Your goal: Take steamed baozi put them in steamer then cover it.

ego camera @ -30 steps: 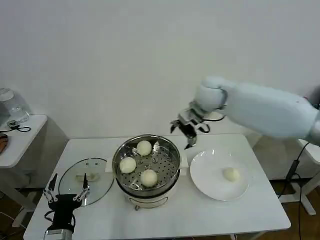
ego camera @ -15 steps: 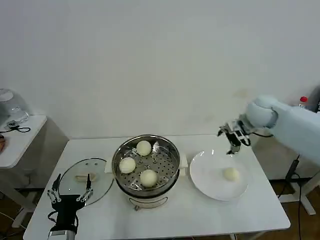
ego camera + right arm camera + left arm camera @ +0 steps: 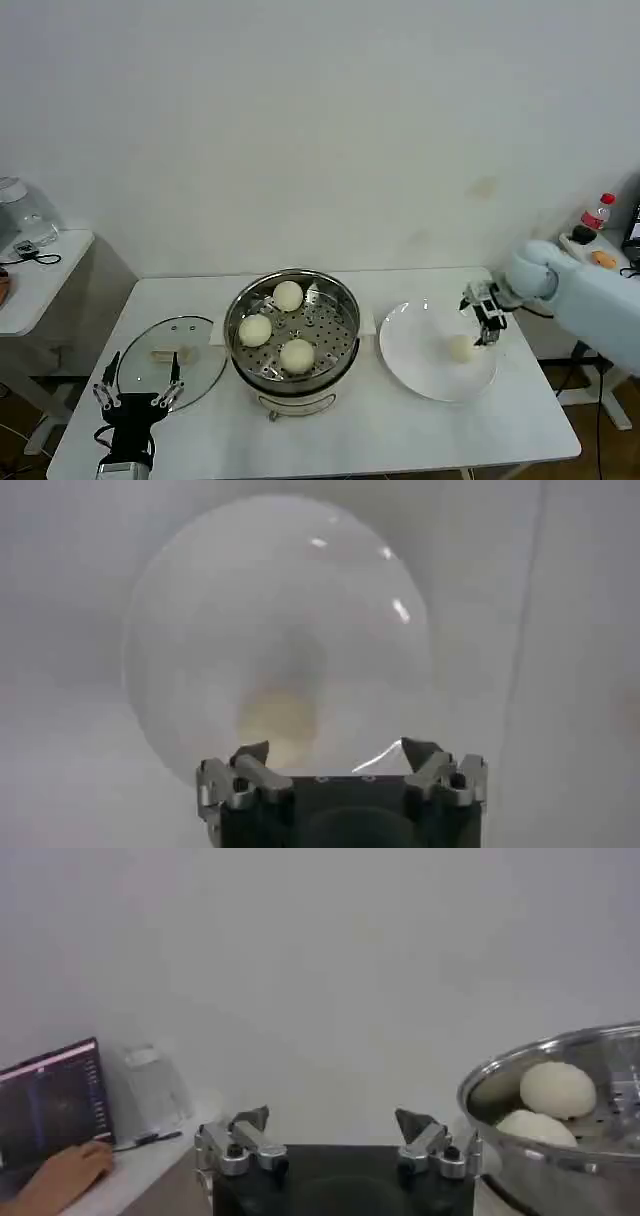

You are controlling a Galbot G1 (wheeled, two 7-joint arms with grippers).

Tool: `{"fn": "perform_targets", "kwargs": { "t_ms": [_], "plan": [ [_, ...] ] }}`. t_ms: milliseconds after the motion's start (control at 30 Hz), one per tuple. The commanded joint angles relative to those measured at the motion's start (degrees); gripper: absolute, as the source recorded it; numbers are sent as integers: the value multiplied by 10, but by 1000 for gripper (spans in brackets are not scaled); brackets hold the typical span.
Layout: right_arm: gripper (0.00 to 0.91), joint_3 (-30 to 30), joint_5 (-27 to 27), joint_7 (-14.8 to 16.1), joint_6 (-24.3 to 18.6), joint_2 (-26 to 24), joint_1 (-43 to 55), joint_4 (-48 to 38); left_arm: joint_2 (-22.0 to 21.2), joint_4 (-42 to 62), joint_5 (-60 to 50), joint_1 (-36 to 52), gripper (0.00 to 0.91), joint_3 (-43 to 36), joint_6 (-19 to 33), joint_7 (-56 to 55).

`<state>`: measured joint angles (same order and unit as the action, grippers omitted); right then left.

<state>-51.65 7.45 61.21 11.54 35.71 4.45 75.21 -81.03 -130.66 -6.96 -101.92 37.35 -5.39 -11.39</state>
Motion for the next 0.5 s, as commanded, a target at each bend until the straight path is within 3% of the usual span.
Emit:
{"fn": "perform_targets", "kwargs": {
  "t_ms": [33, 267, 500],
  "plan": [
    [907, 35, 21, 3, 0, 32, -66, -45, -1, 2, 0, -1, 907, 1, 1, 0],
    [907, 58, 35, 0, -6, 71, -80, -93, -1, 3, 3, -3, 907, 4, 1, 0],
    [907, 68, 53, -2, -9, 77, -86, -113, -1, 8, 3, -1, 907, 5, 1, -1]
  ]
}}
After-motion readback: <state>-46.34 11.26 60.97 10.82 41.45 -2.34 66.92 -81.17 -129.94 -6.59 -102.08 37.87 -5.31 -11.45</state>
